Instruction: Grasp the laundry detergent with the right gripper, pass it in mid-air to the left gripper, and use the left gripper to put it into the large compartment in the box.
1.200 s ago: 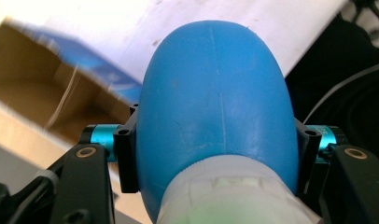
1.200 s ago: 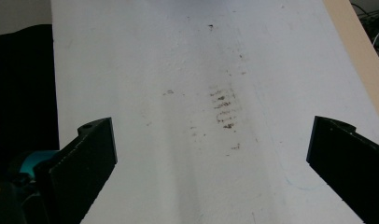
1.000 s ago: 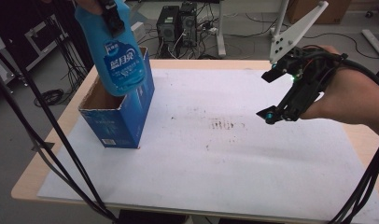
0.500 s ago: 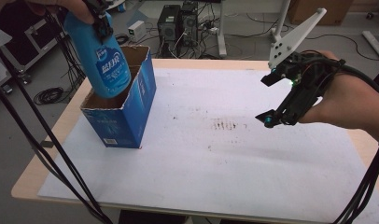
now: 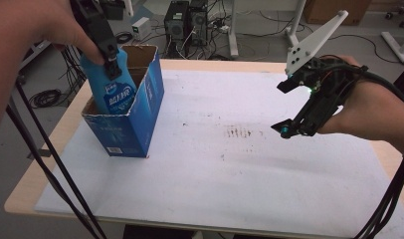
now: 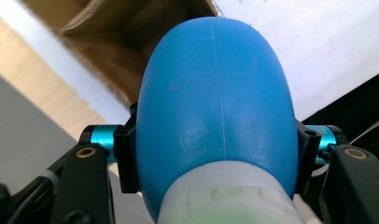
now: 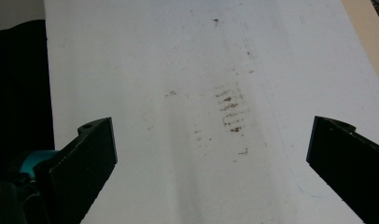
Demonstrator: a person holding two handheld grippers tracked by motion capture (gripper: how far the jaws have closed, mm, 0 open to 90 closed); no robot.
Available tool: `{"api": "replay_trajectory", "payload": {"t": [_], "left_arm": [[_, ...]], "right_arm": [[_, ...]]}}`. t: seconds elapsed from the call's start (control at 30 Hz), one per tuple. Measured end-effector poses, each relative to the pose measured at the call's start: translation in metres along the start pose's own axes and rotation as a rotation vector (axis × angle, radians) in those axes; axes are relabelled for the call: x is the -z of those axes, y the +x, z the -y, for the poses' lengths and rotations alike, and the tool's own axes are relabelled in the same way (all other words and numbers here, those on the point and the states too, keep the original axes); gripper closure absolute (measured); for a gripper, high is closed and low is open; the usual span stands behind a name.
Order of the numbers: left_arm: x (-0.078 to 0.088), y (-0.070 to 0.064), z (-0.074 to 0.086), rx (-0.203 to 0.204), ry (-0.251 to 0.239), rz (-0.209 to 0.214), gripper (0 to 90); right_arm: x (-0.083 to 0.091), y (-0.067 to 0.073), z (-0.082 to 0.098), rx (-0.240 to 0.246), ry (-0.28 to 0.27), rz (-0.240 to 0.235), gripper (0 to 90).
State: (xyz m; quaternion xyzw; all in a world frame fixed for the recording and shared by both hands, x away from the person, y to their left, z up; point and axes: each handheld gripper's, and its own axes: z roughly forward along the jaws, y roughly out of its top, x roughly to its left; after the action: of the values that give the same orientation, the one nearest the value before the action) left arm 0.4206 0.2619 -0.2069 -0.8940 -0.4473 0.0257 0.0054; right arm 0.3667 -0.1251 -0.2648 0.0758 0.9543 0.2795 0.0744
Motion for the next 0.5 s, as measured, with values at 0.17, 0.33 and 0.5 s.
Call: {"api": "replay_trajectory", "payload": {"t": [0.17,0.33,0.5], "left_arm": [[-0.029,0.003,-0.004,-0.113,0.027,-0.009,37.8],[-0.05,0.006,-0.007,-0.199,0.026,-0.022,37.8],[-0.067,0.008,-0.008,-0.275,0.008,-0.047,37.7]], "right_arm": [[-0.002,-0.001,0.001,-0.01,0.012,-0.002,0.7],[-0.002,-0.003,0.002,-0.017,0.019,-0.001,0.7],[-0.004,-0.003,0.004,-0.022,0.024,-0.004,0.7]]}}
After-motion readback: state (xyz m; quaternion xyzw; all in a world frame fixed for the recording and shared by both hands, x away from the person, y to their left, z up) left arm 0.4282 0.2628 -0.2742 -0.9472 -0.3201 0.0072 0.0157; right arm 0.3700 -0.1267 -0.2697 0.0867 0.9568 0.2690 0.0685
